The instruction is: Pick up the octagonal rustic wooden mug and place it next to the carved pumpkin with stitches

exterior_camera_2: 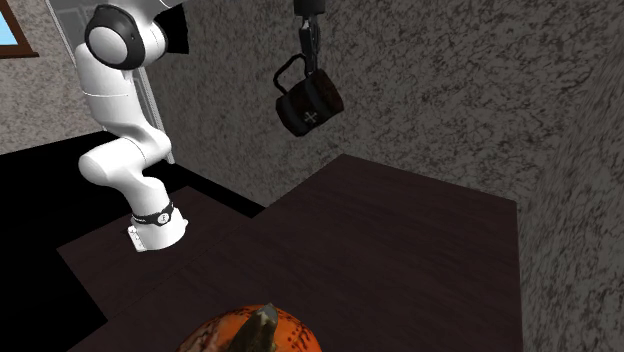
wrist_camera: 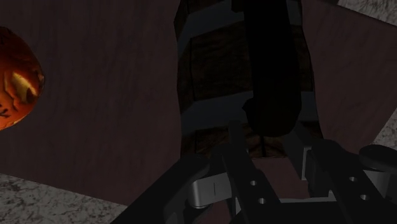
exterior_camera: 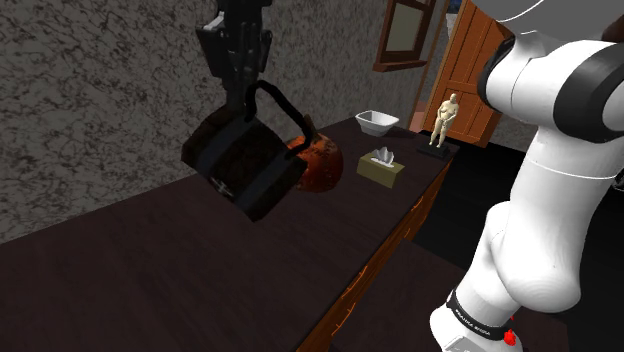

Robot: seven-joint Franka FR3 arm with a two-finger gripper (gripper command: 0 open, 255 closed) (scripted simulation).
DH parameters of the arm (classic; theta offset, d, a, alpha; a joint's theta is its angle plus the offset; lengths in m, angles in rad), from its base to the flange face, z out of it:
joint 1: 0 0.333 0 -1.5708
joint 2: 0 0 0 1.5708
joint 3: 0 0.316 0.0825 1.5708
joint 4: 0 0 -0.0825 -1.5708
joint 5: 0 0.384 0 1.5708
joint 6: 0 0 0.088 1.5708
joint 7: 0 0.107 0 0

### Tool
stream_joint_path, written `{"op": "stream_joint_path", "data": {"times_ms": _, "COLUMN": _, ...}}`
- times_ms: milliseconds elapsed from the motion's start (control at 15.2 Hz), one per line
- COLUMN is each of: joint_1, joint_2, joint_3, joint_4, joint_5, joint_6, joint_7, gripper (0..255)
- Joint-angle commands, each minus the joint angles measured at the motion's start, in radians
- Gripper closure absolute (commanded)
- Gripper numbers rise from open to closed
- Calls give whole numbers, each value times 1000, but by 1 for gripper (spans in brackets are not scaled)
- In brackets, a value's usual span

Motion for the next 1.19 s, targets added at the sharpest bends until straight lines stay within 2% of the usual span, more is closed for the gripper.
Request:
{"op": "stream_joint_path", "data": {"times_ms": 0, "joint_1": 10, "joint_2": 25, "joint_3": 4, "joint_4": 60, "joint_5": -14, "joint_6": -35, "joint_7": 6, "gripper": 255}}
{"op": "stream_joint_path", "data": {"times_ms": 198, "joint_1": -63, "joint_2": -81, "joint_3": -37, "joint_4": -71, "joint_5": 43, "joint_6": 0, "joint_7": -82, "gripper": 255}}
{"op": "stream_joint_path", "data": {"times_ms": 462, "joint_1": -132, "joint_2": -190, "joint_3": -101, "joint_4": -197, "joint_5": 92, "joint_6": 24, "joint_7": -200, "gripper": 255}}
{"op": "stream_joint_path", "data": {"times_ms": 1122, "joint_1": -243, "joint_2": -346, "joint_3": -275, "joint_4": -370, "joint_5": 123, "joint_6": 36, "joint_7": -479, "gripper": 255}}
